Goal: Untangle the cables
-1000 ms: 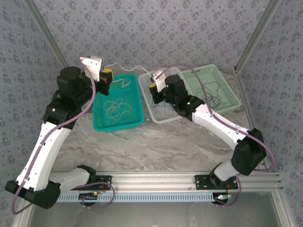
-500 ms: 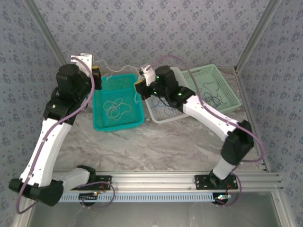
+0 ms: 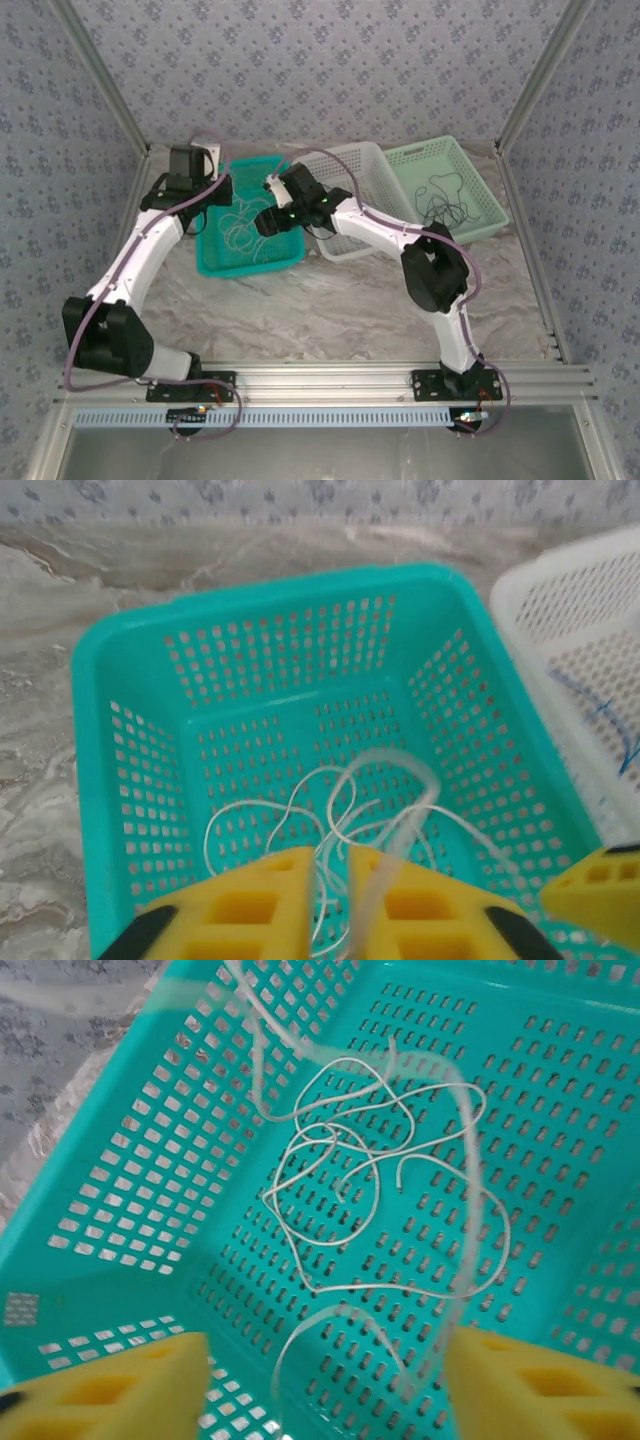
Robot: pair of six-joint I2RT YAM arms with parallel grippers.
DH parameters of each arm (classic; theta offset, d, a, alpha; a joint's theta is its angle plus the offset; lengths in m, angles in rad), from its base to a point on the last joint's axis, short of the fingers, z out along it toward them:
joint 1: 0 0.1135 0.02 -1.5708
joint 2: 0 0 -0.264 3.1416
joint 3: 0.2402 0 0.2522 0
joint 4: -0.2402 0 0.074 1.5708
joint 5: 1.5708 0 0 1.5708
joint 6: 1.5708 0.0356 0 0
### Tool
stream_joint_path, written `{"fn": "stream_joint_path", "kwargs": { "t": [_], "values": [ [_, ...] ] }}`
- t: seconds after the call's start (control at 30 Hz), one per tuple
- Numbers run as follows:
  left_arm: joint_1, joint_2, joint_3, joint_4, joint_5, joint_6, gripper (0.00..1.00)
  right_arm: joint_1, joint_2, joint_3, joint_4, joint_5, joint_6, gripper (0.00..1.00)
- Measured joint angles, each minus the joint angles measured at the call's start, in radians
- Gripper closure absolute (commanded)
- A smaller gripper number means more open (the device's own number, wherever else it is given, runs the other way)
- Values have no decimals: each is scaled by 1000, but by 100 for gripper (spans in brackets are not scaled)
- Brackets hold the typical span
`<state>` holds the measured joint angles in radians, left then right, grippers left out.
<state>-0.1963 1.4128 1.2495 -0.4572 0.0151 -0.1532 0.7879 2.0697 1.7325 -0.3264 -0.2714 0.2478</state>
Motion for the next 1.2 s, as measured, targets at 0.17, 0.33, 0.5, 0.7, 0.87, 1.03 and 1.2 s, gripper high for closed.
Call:
{"fn": "stream_joint_path", "kwargs": {
  "t": [0.17,0.33,0.5,0.7,0.87,1.03,1.2],
  "values": [
    [0,16,-5,-27,-8,-43,17,-2,-80,-24,-26,61,-31,10],
    [0,16,-5,-44,-27,-47,1,-20,-255,-88,-41,154,-96,5],
    [0,7,-33,5,-30,-23,0,-174,-504,-308,21,232,-188,4],
    [0,-28,-217,190,11,-4,0,-565,-629,-642,159,267,-247,3],
    [-2,-27,-329,306,6,14,0,-687,-568,-771,250,237,-281,5],
    [-2,-23,-345,367,-14,58,0,-753,-521,-824,369,168,-282,6],
    [-2,5,-346,404,-32,93,1,-811,-521,-872,440,138,-277,6]
  ]
}}
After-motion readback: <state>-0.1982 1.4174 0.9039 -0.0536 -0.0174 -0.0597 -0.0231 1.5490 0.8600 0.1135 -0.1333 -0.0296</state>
